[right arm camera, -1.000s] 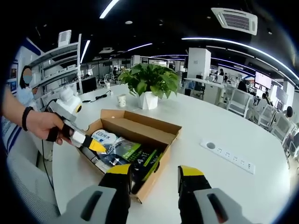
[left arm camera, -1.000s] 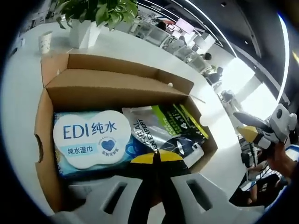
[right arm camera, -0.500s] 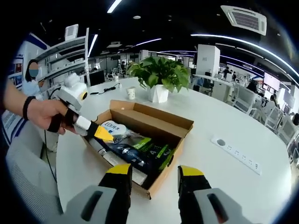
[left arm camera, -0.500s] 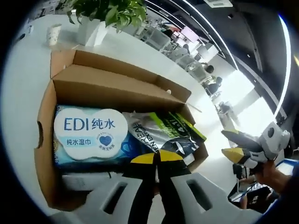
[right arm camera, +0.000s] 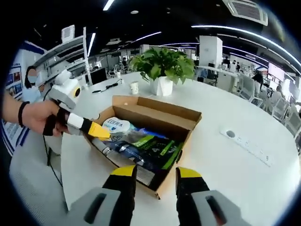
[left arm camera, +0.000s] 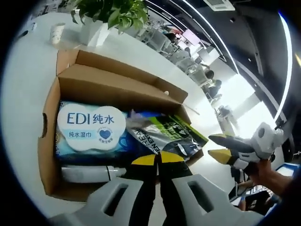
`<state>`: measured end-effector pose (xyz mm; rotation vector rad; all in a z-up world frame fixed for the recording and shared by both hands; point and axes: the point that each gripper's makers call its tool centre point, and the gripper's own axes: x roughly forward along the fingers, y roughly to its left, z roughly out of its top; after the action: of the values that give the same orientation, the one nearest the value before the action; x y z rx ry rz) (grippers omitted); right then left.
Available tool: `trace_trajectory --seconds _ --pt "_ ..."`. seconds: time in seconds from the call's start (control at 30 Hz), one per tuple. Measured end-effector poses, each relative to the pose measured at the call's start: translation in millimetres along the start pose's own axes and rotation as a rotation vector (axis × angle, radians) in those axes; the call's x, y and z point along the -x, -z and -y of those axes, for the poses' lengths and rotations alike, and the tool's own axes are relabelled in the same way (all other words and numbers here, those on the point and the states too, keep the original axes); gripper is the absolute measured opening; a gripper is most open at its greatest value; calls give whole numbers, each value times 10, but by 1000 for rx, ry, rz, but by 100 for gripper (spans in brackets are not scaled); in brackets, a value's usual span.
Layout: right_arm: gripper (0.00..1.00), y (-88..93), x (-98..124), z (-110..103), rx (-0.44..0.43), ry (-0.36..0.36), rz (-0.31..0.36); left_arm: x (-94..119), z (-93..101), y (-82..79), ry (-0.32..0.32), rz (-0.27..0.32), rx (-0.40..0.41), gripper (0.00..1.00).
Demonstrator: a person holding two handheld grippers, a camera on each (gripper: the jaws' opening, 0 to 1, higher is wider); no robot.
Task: Operate the shoe box by opening the lid, removing the specified soft item, and placing it in the target area until the item is outside and the box remains undamaged.
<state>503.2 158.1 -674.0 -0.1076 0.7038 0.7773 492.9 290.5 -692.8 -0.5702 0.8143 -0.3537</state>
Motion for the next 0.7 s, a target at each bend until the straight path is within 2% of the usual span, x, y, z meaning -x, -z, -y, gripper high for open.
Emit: trace_trajectory --seconds 0.07,0.27,0.4,0.47,0.6,0.7 --pt "30 29 -10 -39 -58 -35 -9 7 -6 28 -2 -3 -13 0" --pt "29 166 -68 -115 -94 -60 -76 37 -28 80 -3 -12 -65 0" --pt "27 143 -61 -97 -132 -49 -81 61 -54 94 -2 -20 -96 0" --pt "26 134 -43 -127 -182 -65 -88 66 -69 90 1 -22 -99 0" --pt "24 138 -46 -192 -178 -76 -90 82 -80 95 5 -23 -127 0" --pt "25 160 -76 -226 -180 -87 -111 98 -78 104 7 -21 -185 0"
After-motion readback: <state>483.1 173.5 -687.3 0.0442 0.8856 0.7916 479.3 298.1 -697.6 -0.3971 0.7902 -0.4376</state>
